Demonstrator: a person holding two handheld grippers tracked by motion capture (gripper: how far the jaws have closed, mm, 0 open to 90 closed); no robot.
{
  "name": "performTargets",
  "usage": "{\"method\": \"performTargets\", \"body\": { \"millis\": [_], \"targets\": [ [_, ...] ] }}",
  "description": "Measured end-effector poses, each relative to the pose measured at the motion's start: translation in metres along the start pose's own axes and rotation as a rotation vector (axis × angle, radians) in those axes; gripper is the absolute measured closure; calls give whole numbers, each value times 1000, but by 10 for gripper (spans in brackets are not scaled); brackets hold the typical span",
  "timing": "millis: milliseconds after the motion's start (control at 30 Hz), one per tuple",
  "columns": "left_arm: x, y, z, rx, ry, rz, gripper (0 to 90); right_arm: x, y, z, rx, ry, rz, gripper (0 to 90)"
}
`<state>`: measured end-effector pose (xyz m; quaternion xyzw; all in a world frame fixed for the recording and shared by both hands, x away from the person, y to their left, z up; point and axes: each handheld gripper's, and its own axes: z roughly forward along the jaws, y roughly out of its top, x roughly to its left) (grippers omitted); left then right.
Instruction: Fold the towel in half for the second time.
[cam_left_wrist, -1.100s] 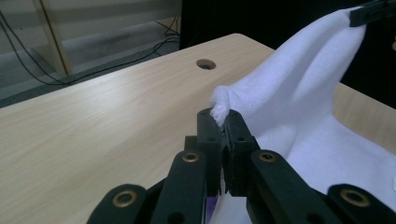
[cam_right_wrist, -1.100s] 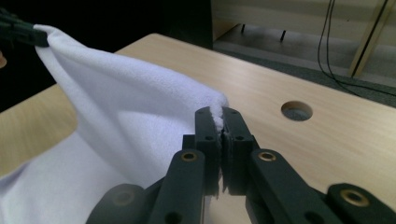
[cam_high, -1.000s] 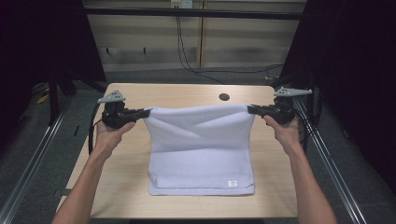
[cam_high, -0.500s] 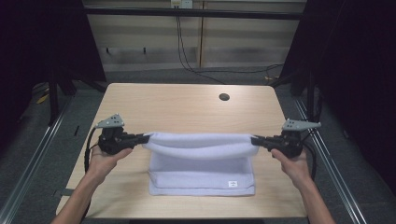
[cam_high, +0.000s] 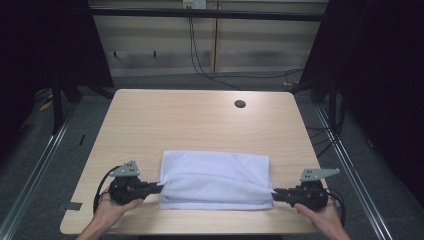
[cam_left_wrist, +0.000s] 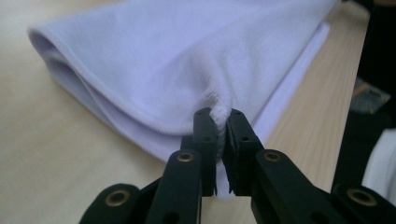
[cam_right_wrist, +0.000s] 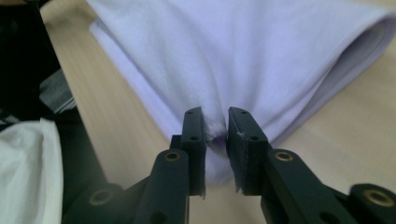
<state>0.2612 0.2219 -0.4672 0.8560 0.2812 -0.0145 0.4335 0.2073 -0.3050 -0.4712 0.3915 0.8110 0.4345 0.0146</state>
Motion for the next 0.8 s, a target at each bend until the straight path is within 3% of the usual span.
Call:
{"method": "performTargets", "body": {
  "millis": [67, 133, 200, 300, 367, 433, 467, 500, 567, 600, 667, 733, 800],
  "targets": [
    [-6, -10, -2, 27, -20, 7, 805, 4, -9, -1, 21, 0, 1, 730],
    [-8, -18, -5, 18, -49, -21, 762, 6, -15, -4, 16, 6, 15, 689],
    [-9, -19, -10, -11, -50, -37, 734, 8, -16, -9, -15, -10, 27, 649],
    [-2, -7, -16, -78, -35, -69, 684, 5, -10, -14, -94, -43, 43, 584],
    [5, 3, -17, -122, -10, -80, 659, 1, -2, -16, -148, -83, 60, 556],
    [14, 12, -17, -155, 45, -47, 635, -2, 7, -18, -212, -121, 57, 527],
    [20, 14, -16, -186, 54, -65, 628, -4, 12, -19, -241, -140, 61, 514],
    [25, 14, -16, -222, 32, -101, 619, -6, 16, -20, -267, -147, 54, 517],
    [30, 9, -14, -240, 98, -95, 602, -9, 17, -21, -353, -207, 34, 501],
    [32, 5, -15, -241, 107, -100, 573, -12, 13, -20, -378, -217, 53, 489],
    [35, -3, -19, -241, 131, -110, 535, -18, 4, -16, -356, -237, 74, 464],
    [38, -11, -24, -247, 148, -142, 471, -24, -2, -14, -337, -220, 107, 454],
    [37, -15, -26, -256, 171, -136, 439, -24, -3, -14, -336, -234, 115, 412]
  ]
}}
